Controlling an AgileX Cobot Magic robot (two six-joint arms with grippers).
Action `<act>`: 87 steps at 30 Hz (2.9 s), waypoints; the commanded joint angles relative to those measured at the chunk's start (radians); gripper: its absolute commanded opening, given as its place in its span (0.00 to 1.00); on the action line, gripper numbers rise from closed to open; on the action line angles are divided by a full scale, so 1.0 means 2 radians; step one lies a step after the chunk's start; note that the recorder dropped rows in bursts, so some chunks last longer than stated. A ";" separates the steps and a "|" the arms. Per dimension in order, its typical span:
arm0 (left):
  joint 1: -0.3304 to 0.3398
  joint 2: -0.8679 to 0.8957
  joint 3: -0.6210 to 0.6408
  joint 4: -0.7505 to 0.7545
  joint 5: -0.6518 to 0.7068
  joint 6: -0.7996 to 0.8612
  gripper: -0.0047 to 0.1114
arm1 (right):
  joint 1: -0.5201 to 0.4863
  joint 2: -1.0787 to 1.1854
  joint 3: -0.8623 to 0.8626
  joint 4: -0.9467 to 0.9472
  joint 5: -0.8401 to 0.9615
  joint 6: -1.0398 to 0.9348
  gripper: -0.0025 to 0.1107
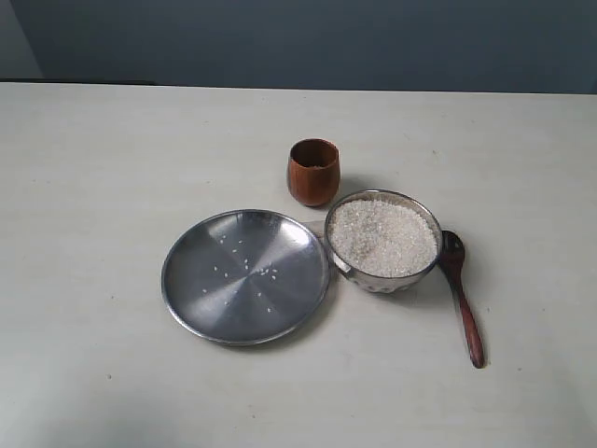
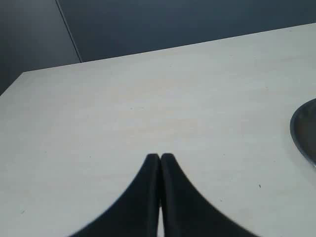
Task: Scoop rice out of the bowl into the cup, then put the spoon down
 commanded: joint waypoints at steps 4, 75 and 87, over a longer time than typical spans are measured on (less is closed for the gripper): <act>-0.002 -0.002 0.002 -0.003 -0.005 -0.001 0.04 | -0.002 -0.002 0.002 0.000 -0.002 -0.001 0.02; -0.002 -0.002 0.002 -0.003 -0.007 -0.001 0.04 | -0.002 -0.002 -0.042 0.145 -0.284 0.166 0.02; -0.002 -0.002 0.002 -0.003 -0.006 -0.001 0.04 | 0.049 0.163 -0.283 -0.016 0.010 0.127 0.02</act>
